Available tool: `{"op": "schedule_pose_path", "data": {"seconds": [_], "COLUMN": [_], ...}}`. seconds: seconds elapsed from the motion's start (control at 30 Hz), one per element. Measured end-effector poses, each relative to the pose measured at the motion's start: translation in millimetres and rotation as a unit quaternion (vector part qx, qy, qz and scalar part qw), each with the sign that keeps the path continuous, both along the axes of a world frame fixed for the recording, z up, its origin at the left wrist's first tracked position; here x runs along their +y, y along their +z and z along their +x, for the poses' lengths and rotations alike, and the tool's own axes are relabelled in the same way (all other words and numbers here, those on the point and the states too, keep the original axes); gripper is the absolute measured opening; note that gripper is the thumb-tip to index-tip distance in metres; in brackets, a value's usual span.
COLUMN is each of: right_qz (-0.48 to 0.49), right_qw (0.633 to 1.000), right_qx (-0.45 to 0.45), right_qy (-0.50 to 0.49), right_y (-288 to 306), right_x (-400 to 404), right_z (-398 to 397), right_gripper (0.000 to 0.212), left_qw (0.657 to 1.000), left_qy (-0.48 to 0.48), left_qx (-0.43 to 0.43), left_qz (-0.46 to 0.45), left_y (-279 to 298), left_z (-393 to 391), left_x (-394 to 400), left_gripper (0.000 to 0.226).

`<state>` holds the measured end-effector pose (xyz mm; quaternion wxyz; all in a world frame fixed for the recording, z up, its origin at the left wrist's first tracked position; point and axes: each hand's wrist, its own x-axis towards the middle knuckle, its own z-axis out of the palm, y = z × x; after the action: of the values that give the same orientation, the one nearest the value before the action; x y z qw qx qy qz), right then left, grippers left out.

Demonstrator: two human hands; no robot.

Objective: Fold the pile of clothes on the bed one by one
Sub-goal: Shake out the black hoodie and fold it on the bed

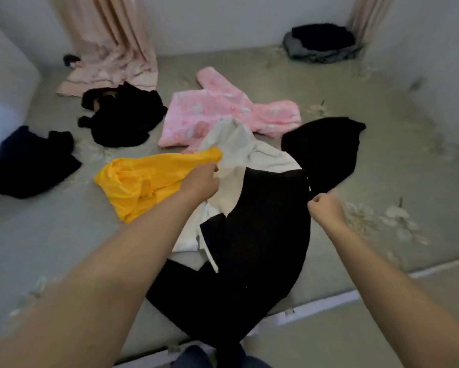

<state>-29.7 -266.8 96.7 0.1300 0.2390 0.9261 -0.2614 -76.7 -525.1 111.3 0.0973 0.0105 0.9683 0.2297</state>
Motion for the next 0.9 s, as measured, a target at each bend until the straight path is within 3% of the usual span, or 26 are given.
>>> {"op": "schedule_pose_path", "data": {"seconds": [0.17,0.3,0.4,0.47,0.6,0.73,0.9], "right_qz": [0.046,0.146,0.184,0.201,0.201,0.097,0.013], "right_qw": [0.987,0.969,0.964,0.964,0.962,0.994,0.992], "right_qx": [-0.109,-0.072,-0.049,-0.062,-0.035,0.048,0.061], "right_qy": [0.110,0.188,0.187,0.163,0.179,0.018,-0.106], "right_y": [-78.6,-131.4,-159.0,-168.8,-162.8,-115.9,-63.2], "right_x": [-23.8,-81.3,-126.6,-148.6,-151.3,-74.1,61.1], "right_z": [42.7,56.7,45.9,30.9,5.9,-0.4,-6.2], "right_gripper": [0.033,0.064,0.081,0.072,0.021,0.022,0.017], "left_qw": [0.990,0.978,0.975,0.976,0.980,0.987,0.991], "left_qy": [-0.011,0.002,0.010,0.011,0.017,0.016,0.003], "left_qx": [-0.130,-0.199,-0.219,-0.219,-0.197,-0.152,-0.052], "left_qz": [-0.049,-0.056,-0.026,-0.010,0.026,0.057,0.127], "left_y": [-95.1,-153.0,-180.9,-191.7,-196.8,-184.0,-156.6], "left_z": [38.3,63.1,73.7,79.8,79.3,59.4,14.5], "left_x": [-15.7,-47.0,-58.9,-63.0,-66.8,-52.3,13.7], "left_gripper": [0.029,0.033,0.035,0.033,0.035,0.040,0.056]}}
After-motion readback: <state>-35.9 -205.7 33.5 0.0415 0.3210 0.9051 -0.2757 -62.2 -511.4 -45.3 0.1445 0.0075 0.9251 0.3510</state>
